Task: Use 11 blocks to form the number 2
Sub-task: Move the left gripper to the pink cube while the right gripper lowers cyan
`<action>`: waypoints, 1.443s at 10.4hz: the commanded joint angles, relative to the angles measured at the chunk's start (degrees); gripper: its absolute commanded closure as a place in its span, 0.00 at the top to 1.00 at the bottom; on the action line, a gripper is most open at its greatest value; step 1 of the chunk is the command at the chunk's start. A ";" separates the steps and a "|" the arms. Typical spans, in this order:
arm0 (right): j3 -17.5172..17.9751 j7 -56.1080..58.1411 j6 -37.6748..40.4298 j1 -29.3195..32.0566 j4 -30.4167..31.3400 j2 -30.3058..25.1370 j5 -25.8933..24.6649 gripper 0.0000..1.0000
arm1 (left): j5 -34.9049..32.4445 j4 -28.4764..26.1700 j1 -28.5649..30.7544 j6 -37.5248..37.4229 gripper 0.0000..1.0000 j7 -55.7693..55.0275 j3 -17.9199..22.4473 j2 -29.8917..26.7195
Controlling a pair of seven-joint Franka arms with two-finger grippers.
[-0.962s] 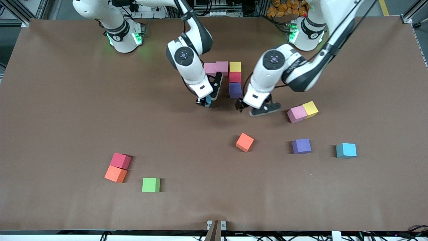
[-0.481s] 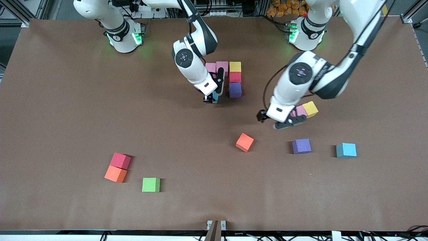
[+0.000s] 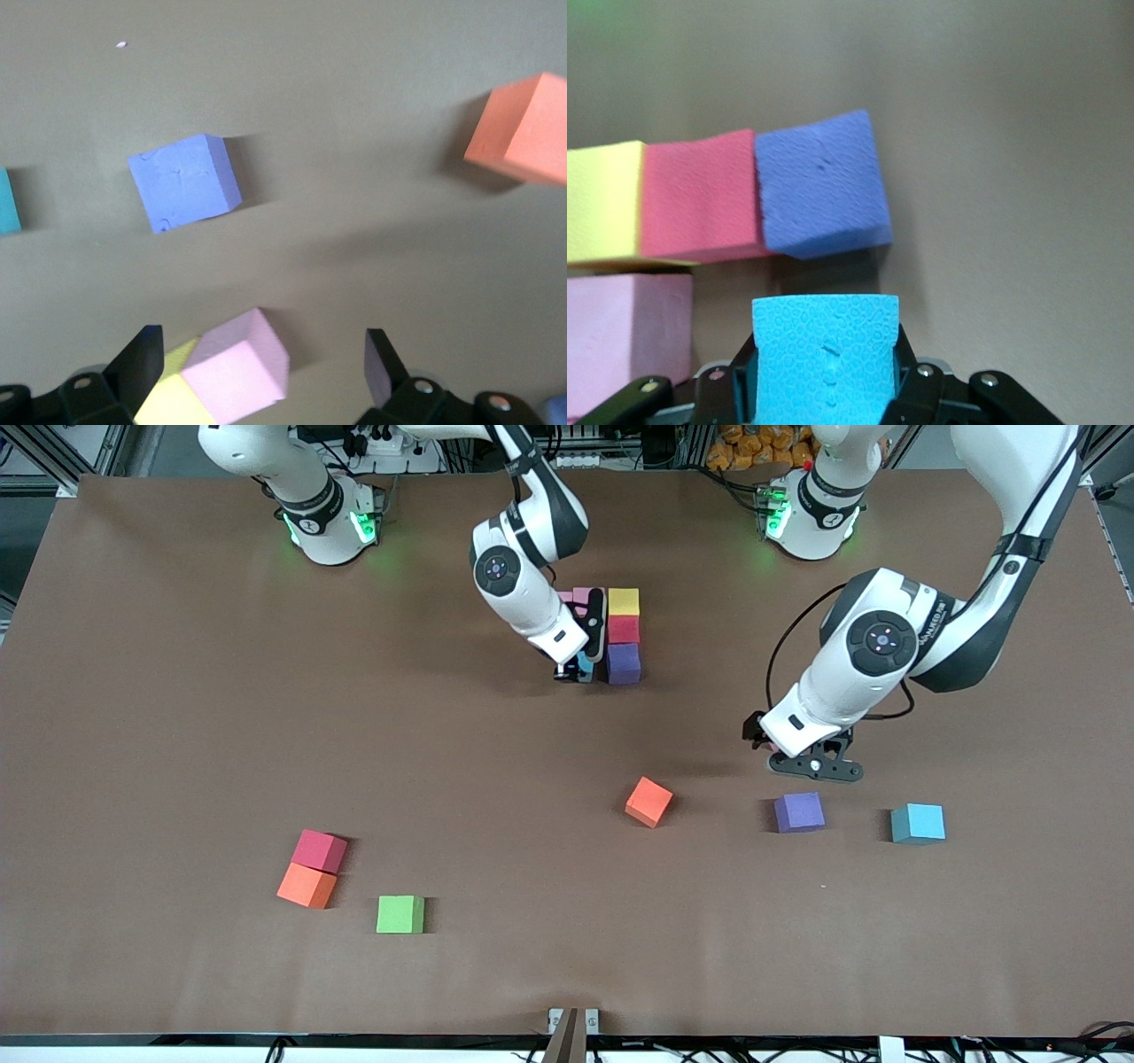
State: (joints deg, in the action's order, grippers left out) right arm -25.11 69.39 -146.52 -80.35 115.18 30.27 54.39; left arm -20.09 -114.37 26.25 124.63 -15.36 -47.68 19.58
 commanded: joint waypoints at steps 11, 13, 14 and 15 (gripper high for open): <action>-0.73 3.65 -7.01 -2.61 -1.00 3.57 6.60 0.14 | -0.39 -6.57 8.56 3.76 1.00 46.21 -2.60 -1.92; -0.73 3.83 -7.55 -3.23 -1.35 4.18 7.05 0.14 | -1.27 -10.24 8.99 9.46 1.00 46.21 -2.60 -1.92; -0.73 3.83 -7.63 -3.41 -1.62 4.27 7.31 0.14 | -1.97 -10.87 9.00 9.93 1.00 46.21 -2.60 -1.66; -0.73 3.83 -7.64 -3.50 -1.79 4.36 7.40 0.14 | -5.02 -10.96 8.74 9.93 1.00 45.86 -2.60 -1.48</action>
State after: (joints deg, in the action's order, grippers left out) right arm -25.24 71.36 -153.45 -82.78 114.23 33.66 59.00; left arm -22.04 -123.69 34.01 133.35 29.94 -49.53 19.56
